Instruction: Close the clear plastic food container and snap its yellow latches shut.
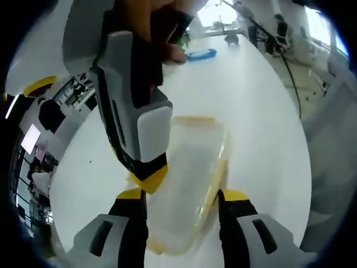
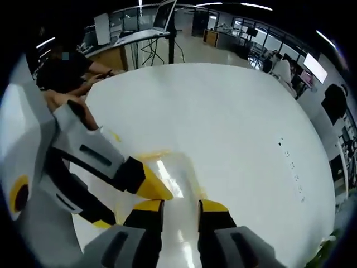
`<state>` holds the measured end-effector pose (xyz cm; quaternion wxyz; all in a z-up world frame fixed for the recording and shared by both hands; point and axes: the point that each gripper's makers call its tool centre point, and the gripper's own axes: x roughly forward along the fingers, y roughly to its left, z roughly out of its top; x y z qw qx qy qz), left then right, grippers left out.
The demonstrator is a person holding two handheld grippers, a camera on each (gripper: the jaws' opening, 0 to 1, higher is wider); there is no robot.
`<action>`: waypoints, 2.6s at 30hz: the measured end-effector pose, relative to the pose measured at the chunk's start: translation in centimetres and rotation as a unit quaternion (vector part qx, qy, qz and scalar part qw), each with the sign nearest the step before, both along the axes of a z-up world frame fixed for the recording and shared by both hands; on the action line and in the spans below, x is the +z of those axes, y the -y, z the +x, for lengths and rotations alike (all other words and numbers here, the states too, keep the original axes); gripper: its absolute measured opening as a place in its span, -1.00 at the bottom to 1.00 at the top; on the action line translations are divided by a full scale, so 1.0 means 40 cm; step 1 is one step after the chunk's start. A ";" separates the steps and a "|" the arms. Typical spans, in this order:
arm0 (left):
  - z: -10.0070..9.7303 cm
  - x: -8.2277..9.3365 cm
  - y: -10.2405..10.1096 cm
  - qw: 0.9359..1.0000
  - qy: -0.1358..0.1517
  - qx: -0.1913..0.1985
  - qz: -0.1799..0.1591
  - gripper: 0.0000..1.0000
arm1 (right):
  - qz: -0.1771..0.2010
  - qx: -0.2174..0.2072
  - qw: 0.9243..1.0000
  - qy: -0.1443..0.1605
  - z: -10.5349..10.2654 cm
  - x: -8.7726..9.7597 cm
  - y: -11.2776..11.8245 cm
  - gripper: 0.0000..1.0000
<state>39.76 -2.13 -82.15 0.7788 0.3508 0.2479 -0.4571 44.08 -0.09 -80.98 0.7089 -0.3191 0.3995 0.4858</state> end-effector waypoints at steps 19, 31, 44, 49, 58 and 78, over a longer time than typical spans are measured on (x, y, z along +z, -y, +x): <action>-0.021 0.066 -0.009 0.992 -0.057 0.043 -0.108 -0.06 | 0.146 -0.186 0.972 -0.007 -0.036 0.037 0.052 -0.17; 0.023 0.128 -0.101 0.976 -0.046 0.129 -0.170 -0.01 | 0.191 -0.248 0.950 0.024 -0.062 0.100 0.132 -0.07; 0.030 0.109 -0.164 0.952 -0.076 0.207 -0.212 0.07 | 0.220 -0.309 0.925 0.028 -0.084 0.081 0.190 -0.02; 0.038 0.090 -0.174 0.950 -0.079 0.223 -0.206 0.06 | 0.222 -0.325 0.919 0.022 -0.089 0.060 0.197 -0.02; 0.042 0.065 -0.169 0.945 -0.102 0.226 -0.213 0.05 | 0.223 -0.357 0.907 0.023 -0.088 0.026 0.218 -0.05; 0.038 0.028 -0.145 0.931 -0.140 0.241 -0.234 -0.12 | 0.228 -0.362 0.904 0.019 -0.096 -0.019 0.210 -0.23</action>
